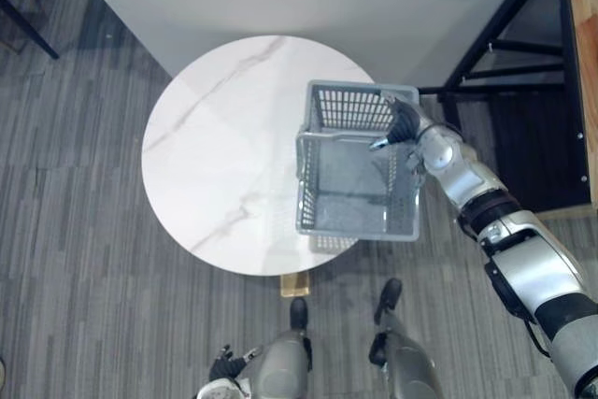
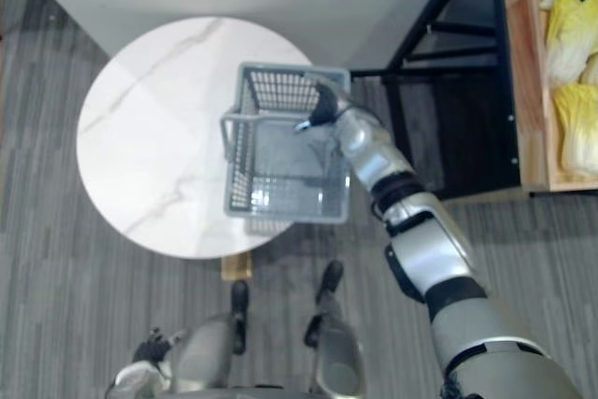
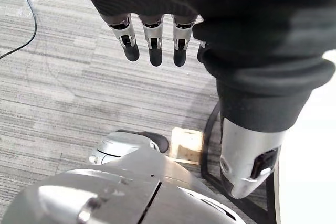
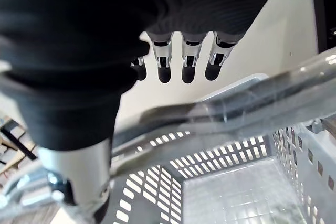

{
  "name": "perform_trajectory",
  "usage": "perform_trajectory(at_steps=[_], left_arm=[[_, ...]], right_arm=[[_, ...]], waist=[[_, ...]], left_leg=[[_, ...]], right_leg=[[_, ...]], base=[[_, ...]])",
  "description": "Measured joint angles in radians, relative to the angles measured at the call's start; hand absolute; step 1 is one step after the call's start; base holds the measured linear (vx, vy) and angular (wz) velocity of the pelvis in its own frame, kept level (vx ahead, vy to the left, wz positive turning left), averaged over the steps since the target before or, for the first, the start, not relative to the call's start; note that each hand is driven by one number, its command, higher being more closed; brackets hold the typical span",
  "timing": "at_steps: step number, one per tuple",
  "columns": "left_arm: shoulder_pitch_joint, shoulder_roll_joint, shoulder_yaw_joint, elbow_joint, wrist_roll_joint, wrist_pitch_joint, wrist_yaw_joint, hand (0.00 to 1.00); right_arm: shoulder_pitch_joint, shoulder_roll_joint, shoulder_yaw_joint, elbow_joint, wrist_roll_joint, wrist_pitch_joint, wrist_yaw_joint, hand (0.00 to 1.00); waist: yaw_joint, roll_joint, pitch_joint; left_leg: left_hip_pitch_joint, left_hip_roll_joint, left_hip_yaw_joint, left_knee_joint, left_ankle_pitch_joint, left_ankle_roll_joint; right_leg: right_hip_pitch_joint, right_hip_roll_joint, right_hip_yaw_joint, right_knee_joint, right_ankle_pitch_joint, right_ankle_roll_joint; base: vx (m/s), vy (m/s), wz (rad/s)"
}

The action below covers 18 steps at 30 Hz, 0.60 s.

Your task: Pick vegetable in the basket

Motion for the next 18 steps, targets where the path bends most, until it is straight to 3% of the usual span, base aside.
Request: perform_trajectory(at_steps=[2, 11, 12, 18], left_arm=[[-0.005, 0.000, -0.005, 0.001, -0.001, 0.000, 0.000, 0.00], [-0.008, 0.000, -0.008, 0.001, -0.039, 0.001, 0.000, 0.00], [-0.009, 0.001, -0.009, 0.001, -0.039, 0.001, 0.000, 0.00], [-0.015, 0.005, -0.017, 0.000, -0.039, 0.001, 0.001, 0.00]], right_arm=[[-0.004, 0.000, 0.021, 0.000, -0.039, 0.000, 0.003, 0.00], [-0.032, 0.002, 0.087, -0.001, -0.114, -0.001, 0.027, 0.00], [-0.032, 0.003, 0.098, -0.001, -0.114, -0.001, 0.028, 1.00], [-0.032, 0.002, 0.114, -0.002, -0.115, -0.003, 0.031, 1.00]], waist=[[0.013, 0.000, 0.000], [0.015, -0.001, 0.001], [0.015, -0.002, 0.001], [0.017, -0.003, 0.002]], left_leg=[[-0.008, 0.002, 0.002, 0.002, 0.000, 0.000], [-0.011, 0.006, 0.001, 0.006, 0.000, 0.000], [-0.011, 0.006, 0.001, 0.006, 0.000, 0.000], [-0.024, 0.006, 0.003, 0.008, 0.000, 0.000]], right_leg=[[-0.009, 0.003, 0.008, 0.000, 0.000, 0.000], [-0.011, 0.007, 0.016, 0.000, 0.000, 0.000], [-0.011, 0.007, 0.017, 0.000, 0.000, 0.000], [-0.024, 0.007, 0.023, -0.001, 0.007, -0.004]], base=[[-0.01, -0.022, -0.05], [0.00, 0.000, 0.00], [0.00, 0.000, 0.00], [0.00, 0.000, 0.00]])
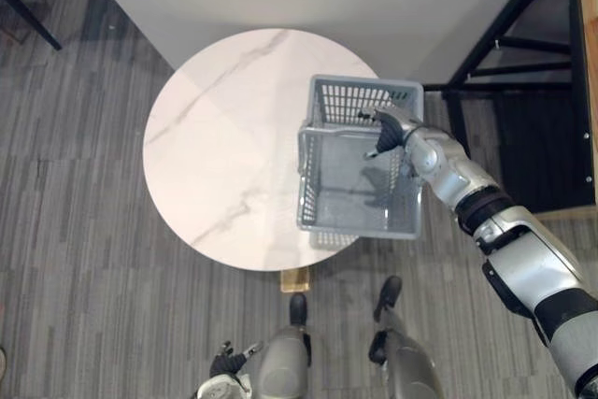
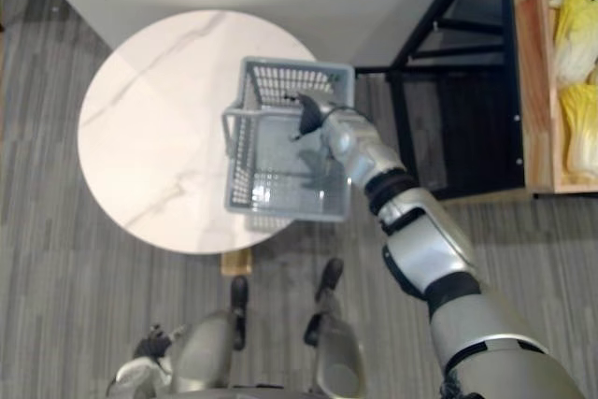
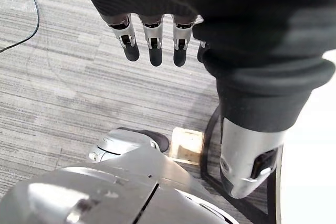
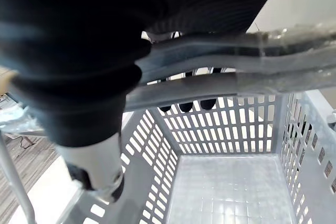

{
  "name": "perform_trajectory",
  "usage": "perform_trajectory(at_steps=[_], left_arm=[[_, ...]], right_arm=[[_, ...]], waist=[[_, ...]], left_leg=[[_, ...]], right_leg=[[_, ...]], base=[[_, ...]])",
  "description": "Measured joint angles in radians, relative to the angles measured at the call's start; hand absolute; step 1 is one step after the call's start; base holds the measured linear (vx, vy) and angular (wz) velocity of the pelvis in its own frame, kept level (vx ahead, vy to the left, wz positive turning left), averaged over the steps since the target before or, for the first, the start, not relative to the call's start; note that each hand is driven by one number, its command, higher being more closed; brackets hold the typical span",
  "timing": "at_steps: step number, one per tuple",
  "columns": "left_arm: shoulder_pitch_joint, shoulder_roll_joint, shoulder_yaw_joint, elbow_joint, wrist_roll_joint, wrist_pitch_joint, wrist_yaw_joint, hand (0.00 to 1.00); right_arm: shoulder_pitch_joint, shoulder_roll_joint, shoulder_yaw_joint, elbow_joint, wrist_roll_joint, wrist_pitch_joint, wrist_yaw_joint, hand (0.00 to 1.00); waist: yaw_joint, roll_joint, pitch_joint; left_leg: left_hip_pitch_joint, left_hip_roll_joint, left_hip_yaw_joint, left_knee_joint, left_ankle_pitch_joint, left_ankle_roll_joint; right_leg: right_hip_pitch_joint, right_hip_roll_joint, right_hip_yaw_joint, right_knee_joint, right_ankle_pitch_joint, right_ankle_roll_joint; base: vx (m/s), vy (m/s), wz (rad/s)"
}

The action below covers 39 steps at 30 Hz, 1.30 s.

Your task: Pick vegetable in the basket

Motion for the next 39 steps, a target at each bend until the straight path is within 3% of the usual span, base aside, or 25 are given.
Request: perform_trajectory(at_steps=[22, 25, 31, 33, 39], left_arm=[[-0.002, 0.008, -0.037, -0.001, 0.004, 0.005, 0.006, 0.00], [-0.001, 0.014, -0.037, -0.001, 0.021, 0.007, 0.006, 0.00], [0.010, 0.033, -0.016, 0.003, 0.055, 0.028, 0.005, 0.00], [0.041, 0.043, -0.003, 0.004, 0.063, 0.031, 0.004, 0.00], [0.073, 0.043, 0.030, 0.012, 0.101, 0.044, 0.001, 0.00]], right_arm=[[0.063, -0.002, -0.009, 0.005, -0.078, -0.018, -0.007, 1.00], [0.087, 0.002, 0.012, -0.001, -0.077, -0.028, 0.000, 1.00], [0.107, 0.000, 0.160, -0.130, -0.077, -0.036, 0.060, 1.00], [0.133, -0.005, 0.166, -0.236, -0.071, -0.041, 0.080, 1.00], [0.179, -0.113, 0.193, -0.452, 0.037, -0.091, 0.082, 1.00]], waist=[[0.023, -0.005, -0.002], [0.023, -0.018, -0.010], [0.011, -0.074, -0.060], [-0.025, -0.094, -0.103], [-0.053, -0.104, -0.185]], left_leg=[[0.024, -0.002, -0.001, 0.000, 0.001, -0.001], [0.041, -0.004, 0.001, -0.012, 0.005, -0.003], [0.074, 0.007, 0.050, -0.023, 0.005, -0.003], [0.083, 0.012, 0.057, -0.026, 0.005, -0.003], [0.132, 0.026, 0.097, -0.035, -0.004, -0.012]], right_leg=[[0.024, 0.000, 0.000, -0.002, 0.005, -0.001], [0.035, -0.001, 0.002, -0.002, 0.005, -0.001], [0.034, 0.013, 0.052, -0.003, 0.006, -0.001], [0.036, 0.019, 0.060, -0.004, 0.006, 0.000], [0.054, 0.038, 0.111, -0.004, 0.008, 0.002]], base=[[0.00, 0.000, 0.00], [0.00, 0.001, -0.02], [0.02, -0.014, -0.22], [0.03, -0.024, -0.15], [0.01, -0.024, -0.24]])
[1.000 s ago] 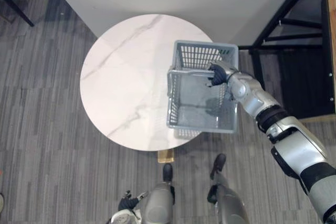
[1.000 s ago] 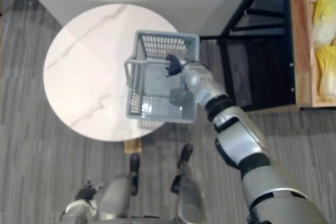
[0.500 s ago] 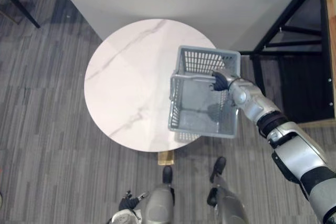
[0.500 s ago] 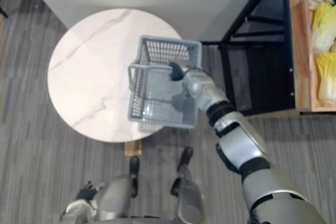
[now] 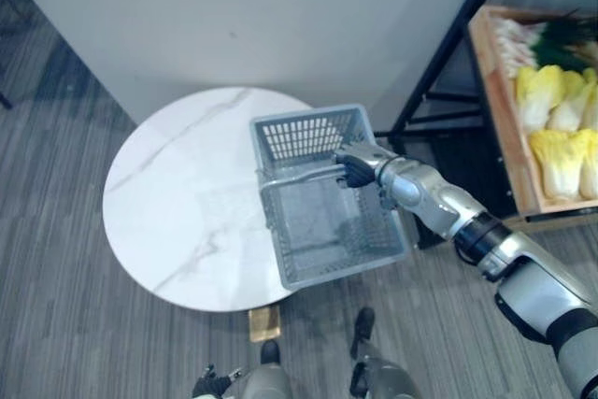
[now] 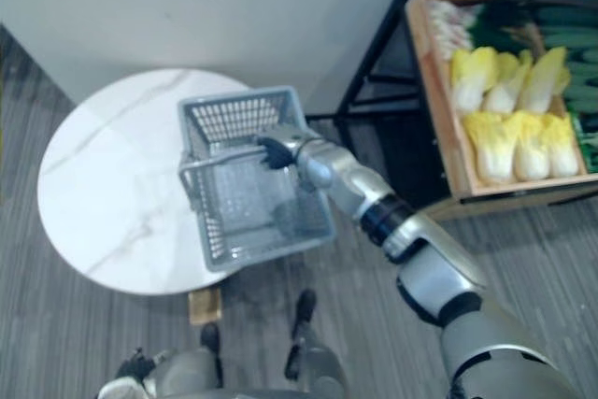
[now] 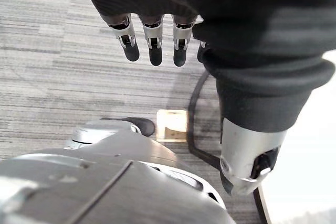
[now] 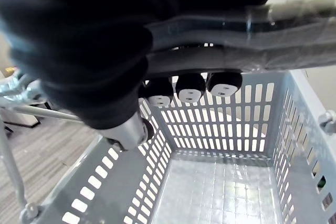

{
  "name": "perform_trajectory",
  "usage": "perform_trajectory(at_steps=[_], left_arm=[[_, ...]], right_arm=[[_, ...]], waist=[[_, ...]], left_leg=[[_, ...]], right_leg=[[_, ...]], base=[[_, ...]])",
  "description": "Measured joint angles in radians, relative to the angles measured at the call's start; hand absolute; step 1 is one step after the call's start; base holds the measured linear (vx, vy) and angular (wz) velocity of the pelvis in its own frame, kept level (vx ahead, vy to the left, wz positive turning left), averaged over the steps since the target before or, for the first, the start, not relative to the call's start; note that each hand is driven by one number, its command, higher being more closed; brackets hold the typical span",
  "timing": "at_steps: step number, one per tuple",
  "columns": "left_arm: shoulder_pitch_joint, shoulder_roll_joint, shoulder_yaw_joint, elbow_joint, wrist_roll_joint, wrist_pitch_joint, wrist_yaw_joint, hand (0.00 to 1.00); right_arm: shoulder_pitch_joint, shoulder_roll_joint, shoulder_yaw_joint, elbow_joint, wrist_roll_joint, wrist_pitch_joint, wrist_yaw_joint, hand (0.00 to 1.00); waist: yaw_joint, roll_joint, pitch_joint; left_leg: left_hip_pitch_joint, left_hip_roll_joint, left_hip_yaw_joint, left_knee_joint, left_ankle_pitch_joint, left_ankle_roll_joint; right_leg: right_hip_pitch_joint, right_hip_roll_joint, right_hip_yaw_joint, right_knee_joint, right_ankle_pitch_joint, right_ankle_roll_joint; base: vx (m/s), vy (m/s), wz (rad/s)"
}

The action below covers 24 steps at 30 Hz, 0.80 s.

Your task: Pick vegetable in the basket

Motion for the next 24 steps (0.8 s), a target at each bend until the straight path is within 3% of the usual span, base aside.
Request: perform_trajectory(at_steps=[5, 14, 18, 24], left_arm=[[0.029, -0.001, 0.023, 0.019, 0.022, 0.000, -0.008, 0.00], [0.059, -0.011, 0.032, 0.036, 0.064, 0.001, -0.036, 0.00], [0.069, -0.012, 0.032, 0.037, 0.071, 0.000, -0.042, 0.00], [0.085, -0.026, 0.019, 0.038, 0.077, 0.000, -0.051, 0.00]], right_arm=[[0.141, -0.109, 0.000, -0.164, 0.088, -0.020, 0.002, 1.00], [0.385, -0.330, -0.001, -0.341, 0.133, -0.067, 0.099, 1.00], [0.449, -0.369, -0.064, -0.361, 0.131, -0.084, 0.109, 1.00], [0.565, -0.414, -0.120, -0.383, 0.130, -0.091, 0.091, 1.00]], waist=[[-0.024, 0.008, -0.073], [-0.047, 0.033, -0.111], [-0.062, 0.038, -0.114], [-0.067, 0.077, -0.158]], left_leg=[[0.004, 0.013, 0.014, 0.008, -0.010, -0.008], [0.021, 0.029, 0.038, 0.005, -0.016, -0.016], [0.024, 0.035, 0.036, 0.008, -0.015, -0.018], [0.036, 0.040, 0.041, 0.005, -0.025, -0.027]], right_leg=[[-0.001, 0.012, 0.022, 0.000, -0.001, 0.001], [0.002, 0.029, 0.044, 0.000, -0.008, -0.001], [0.006, 0.029, 0.040, 0.000, -0.006, -0.004], [0.020, 0.033, 0.043, 0.000, -0.011, -0.005]], base=[[-0.01, -0.028, -0.11], [0.00, -0.016, -0.09], [0.01, 0.000, 0.01], [0.01, 0.006, -0.03]])
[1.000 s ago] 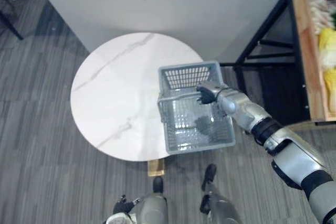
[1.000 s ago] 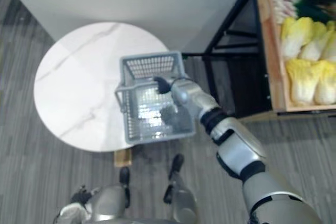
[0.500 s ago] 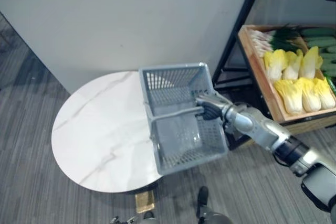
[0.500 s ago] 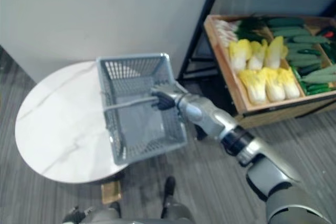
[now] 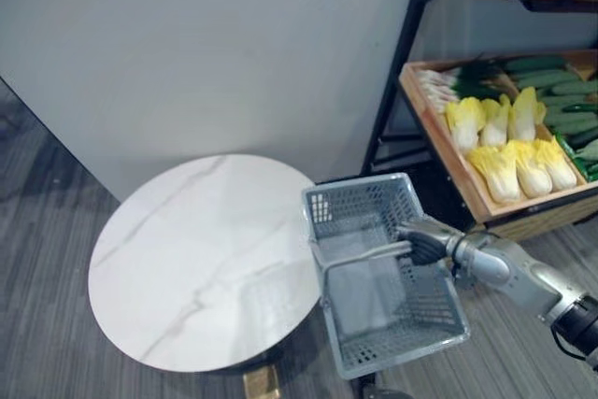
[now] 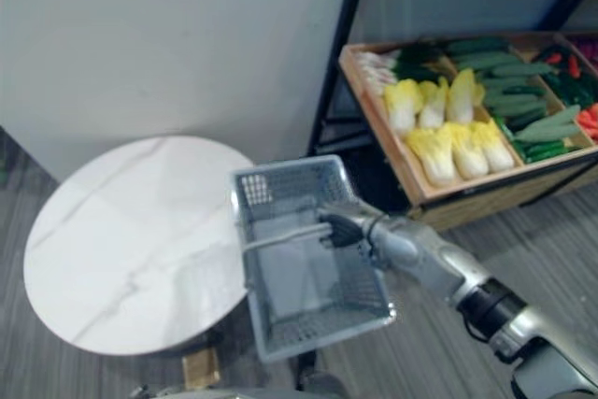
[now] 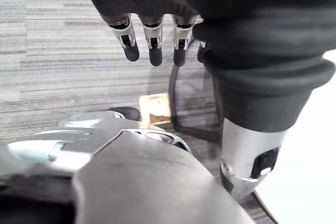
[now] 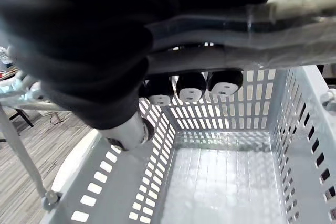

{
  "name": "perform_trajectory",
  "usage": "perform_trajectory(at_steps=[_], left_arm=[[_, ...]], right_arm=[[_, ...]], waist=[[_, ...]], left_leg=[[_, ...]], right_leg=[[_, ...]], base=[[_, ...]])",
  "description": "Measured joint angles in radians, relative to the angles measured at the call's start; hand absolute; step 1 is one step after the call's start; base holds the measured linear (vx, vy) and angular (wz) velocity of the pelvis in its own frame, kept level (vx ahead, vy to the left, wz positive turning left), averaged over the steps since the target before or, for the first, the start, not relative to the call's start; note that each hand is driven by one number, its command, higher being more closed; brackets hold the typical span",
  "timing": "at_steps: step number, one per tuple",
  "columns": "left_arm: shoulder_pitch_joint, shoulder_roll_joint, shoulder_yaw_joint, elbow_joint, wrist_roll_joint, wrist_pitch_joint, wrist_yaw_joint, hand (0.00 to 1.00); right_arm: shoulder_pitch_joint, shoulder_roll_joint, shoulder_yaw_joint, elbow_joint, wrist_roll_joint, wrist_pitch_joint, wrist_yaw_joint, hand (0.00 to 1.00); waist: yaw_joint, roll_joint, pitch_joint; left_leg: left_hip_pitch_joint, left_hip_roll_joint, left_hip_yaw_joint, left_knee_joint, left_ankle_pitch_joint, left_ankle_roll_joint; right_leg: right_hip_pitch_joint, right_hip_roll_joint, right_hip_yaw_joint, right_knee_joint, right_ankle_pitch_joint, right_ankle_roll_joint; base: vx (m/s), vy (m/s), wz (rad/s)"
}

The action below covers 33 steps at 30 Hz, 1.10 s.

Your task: Pick vegetable in the basket

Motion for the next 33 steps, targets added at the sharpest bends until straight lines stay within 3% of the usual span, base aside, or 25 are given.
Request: perform_trajectory(at_steps=[8, 17, 21, 23, 25, 27, 28, 29, 30, 31, 32, 33], left_arm=[[0.006, 0.000, -0.028, 0.002, 0.004, 0.001, -0.001, 0.00], [0.021, -0.003, -0.052, 0.002, 0.038, 0.001, -0.002, 0.00], [0.017, -0.003, -0.079, -0.001, 0.039, 0.001, 0.001, 0.00], [-0.004, -0.001, -0.113, 0.000, 0.041, 0.001, 0.002, 0.00], [-0.017, 0.010, -0.129, 0.000, 0.049, 0.001, 0.002, 0.00], [-0.025, 0.020, -0.138, -0.001, 0.059, -0.001, 0.003, 0.00], [-0.036, 0.041, -0.148, 0.000, 0.059, -0.001, 0.003, 0.00], [-0.044, 0.042, -0.152, 0.008, 0.061, -0.001, 0.006, 0.00], [-0.047, 0.041, -0.151, 0.012, 0.062, -0.001, 0.009, 0.00], [-0.047, 0.042, -0.151, 0.014, 0.064, 0.000, 0.009, 0.00], [-0.044, 0.047, -0.154, 0.020, 0.067, 0.001, 0.010, 0.00], [-0.042, 0.051, -0.166, 0.018, 0.067, -0.001, 0.011, 0.00]], right_arm=[[0.119, -0.007, -0.034, -0.001, -0.020, -0.024, -0.018, 1.00], [0.216, -0.030, -0.043, 0.013, -0.092, -0.034, -0.030, 1.00], [0.260, -0.029, -0.101, 0.016, -0.125, -0.035, -0.059, 1.00], [0.311, -0.029, -0.166, 0.015, -0.127, -0.036, -0.066, 1.00], [0.338, -0.025, -0.198, 0.009, -0.136, -0.035, -0.082, 1.00], [0.341, -0.022, -0.205, -0.003, -0.161, -0.034, -0.099, 1.00], [0.344, -0.016, -0.205, -0.020, -0.173, -0.030, -0.099, 1.00], [0.334, -0.006, -0.201, -0.027, -0.197, -0.026, -0.100, 1.00], [0.317, 0.004, -0.196, -0.028, -0.202, -0.026, -0.109, 1.00], [0.301, 0.008, -0.196, -0.026, -0.203, -0.026, -0.119, 1.00], [0.282, 0.008, -0.193, -0.010, -0.202, -0.029, -0.120, 1.00], [0.278, 0.018, -0.190, 0.019, -0.205, -0.032, -0.121, 1.00]], waist=[[-0.012, 0.010, -0.006], [-0.026, 0.042, -0.021], [-0.029, 0.060, -0.012], [-0.032, 0.064, 0.002], [-0.038, 0.047, 0.013], [-0.060, 0.032, 0.018], [-0.072, 0.007, 0.019], [-0.066, 0.033, 0.034], [-0.060, 0.061, 0.051], [-0.058, 0.071, 0.056], [-0.055, 0.069, 0.063], [-0.045, 0.061, 0.059]], left_leg=[[0.002, 0.005, 0.019, 0.004, -0.003, -0.003], [0.035, 0.008, 0.061, 0.010, -0.015, -0.006], [0.009, 0.050, 0.077, 0.153, -0.099, -0.008], [-0.002, 0.057, 0.087, 0.217, -0.132, 0.000], [-0.033, 0.051, 0.117, 0.270, -0.158, 0.016], [-0.084, 0.039, 0.164, 0.333, -0.192, 0.048], [-0.100, 0.023, 0.209, 0.338, -0.192, 0.080], [-0.101, 0.051, 0.290, 0.318, -0.168, 0.104], [-0.099, 0.091, 0.329, 0.306, -0.156, 0.098], [-0.089, 0.105, 0.356, 0.283, -0.141, 0.101], [-0.057, 0.106, 0.402, 0.231, -0.109, 0.104], [-0.034, 0.111, 0.445, 0.207, -0.092, 0.107]], right_leg=[[-0.004, 0.004, 0.012, -0.001, -0.006, 0.000], [0.004, 0.017, 0.056, 0.000, -0.005, 0.001], [0.005, 0.044, 0.074, 0.049, -0.024, -0.007], [-0.034, 0.045, 0.102, 0.144, -0.048, -0.001], [-0.075, 0.039, 0.143, 0.175, -0.038, 0.020], [-0.125, 0.036, 0.211, 0.167, 0.004, 0.076], [-0.144, 0.020, 0.245, 0.113, 0.031, 0.141], [-0.181, -0.001, 0.109, 0.151, -0.098, 0.029], [-0.238, 0.003, -0.014, 0.316, -0.150, -0.099], [-0.255, -0.005, -0.084, 0.435, -0.179, -0.140], [-0.225, -0.049, -0.189, 0.610, -0.210, -0.173], [-0.160, -0.095, -0.251, 0.686, -0.279, -0.171]], base=[[-0.01, -0.010, -0.05], [0.01, -0.003, -0.15], [-0.05, 0.016, -0.22], [-0.08, 0.053, -0.24], [-0.13, 0.099, -0.47], [-0.20, 0.121, -0.69], [-0.30, 0.105, -1.07], [-0.31, 0.113, -1.43], [-0.24, 0.073, -1.32], [-0.15, 0.089, -1.28], [-0.12, 0.076, -1.20], [-0.11, 0.030, -1.30]])
